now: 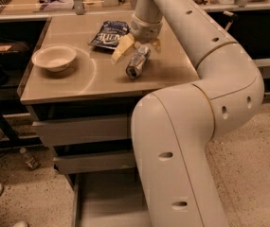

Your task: Place redbull can into bottom drawer

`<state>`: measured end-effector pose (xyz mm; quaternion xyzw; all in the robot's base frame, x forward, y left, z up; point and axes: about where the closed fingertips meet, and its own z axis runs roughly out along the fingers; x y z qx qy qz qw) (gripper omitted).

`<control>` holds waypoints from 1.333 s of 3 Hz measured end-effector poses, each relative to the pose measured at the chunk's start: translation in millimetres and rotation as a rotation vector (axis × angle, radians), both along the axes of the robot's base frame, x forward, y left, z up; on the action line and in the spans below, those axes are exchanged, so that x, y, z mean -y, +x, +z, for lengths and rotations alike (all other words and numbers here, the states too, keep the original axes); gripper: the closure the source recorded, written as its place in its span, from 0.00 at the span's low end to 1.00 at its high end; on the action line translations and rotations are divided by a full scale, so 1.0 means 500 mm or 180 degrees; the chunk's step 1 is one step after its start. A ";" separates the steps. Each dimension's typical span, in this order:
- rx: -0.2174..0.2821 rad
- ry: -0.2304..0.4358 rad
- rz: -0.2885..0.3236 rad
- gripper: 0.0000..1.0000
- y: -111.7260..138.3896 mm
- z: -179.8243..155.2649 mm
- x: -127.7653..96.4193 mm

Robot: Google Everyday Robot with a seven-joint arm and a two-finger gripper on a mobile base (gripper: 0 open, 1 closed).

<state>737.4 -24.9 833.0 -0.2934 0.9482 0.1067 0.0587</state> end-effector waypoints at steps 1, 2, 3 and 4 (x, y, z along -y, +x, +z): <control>-0.0048 0.0013 -0.0002 0.00 -0.001 -0.015 0.007; -0.0048 0.0014 -0.0002 0.19 -0.001 -0.015 0.007; -0.0048 0.0014 -0.0002 0.42 -0.001 -0.015 0.007; -0.0048 0.0014 -0.0002 0.65 -0.001 -0.015 0.007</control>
Offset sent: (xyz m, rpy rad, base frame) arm -0.0006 -0.0030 -0.0064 0.0036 0.0128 -0.0005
